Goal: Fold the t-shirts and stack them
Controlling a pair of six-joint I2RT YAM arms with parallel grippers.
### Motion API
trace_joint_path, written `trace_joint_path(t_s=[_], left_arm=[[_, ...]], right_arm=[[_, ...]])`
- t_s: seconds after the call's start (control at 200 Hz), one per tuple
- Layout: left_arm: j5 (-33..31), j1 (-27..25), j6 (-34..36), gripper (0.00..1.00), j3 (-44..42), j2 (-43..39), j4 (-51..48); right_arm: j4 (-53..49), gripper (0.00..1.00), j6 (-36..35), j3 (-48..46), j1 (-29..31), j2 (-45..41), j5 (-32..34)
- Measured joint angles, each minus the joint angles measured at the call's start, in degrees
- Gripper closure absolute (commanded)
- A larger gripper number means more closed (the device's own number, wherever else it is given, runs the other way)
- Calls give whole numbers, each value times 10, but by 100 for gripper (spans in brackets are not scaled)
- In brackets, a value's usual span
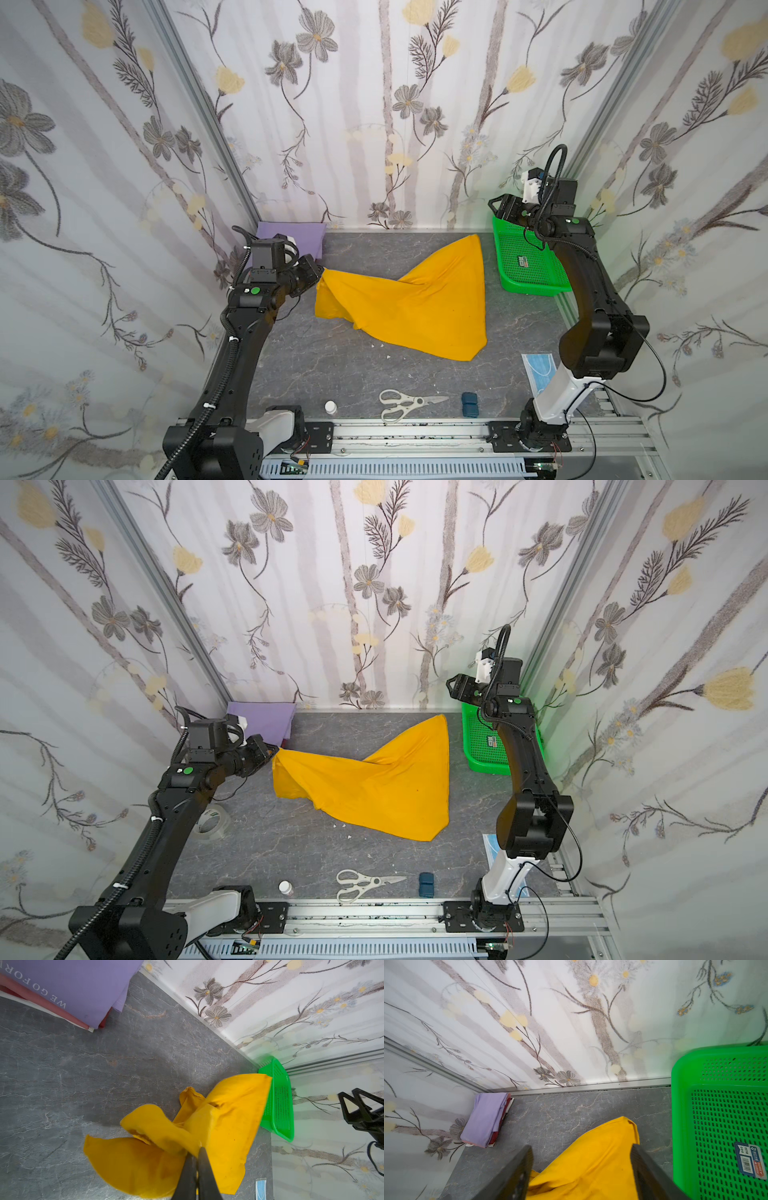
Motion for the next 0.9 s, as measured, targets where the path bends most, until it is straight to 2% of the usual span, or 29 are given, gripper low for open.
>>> trace_joint_path(t_s=[0.1, 0.225, 0.355, 0.445, 0.625, 0.819, 0.854, 0.899], left_arm=[[-3, 1, 0, 100, -25, 10, 9], [-3, 2, -1, 100, -63, 17, 22], [-17, 2, -8, 100, -102, 21, 44], [-18, 2, -18, 100, -125, 25, 60], [-17, 2, -35, 100, -153, 29, 90], [-16, 2, -36, 100, -154, 29, 99], [-16, 2, -36, 100, -154, 29, 99], [-15, 2, -36, 100, -154, 29, 100]], right_arm=[[-8, 0, -16, -104, 30, -65, 25], [-17, 0, -21, -320, 66, -186, 82], [-12, 2, 8, -523, 103, -325, 108], [-12, 5, 42, -619, 122, -377, 138], [14, 13, 102, -720, 168, -377, 139], [97, 29, 153, -756, 187, -322, 123], [112, 35, 160, -756, 189, -305, 121], [131, 50, 163, -756, 191, -283, 118]])
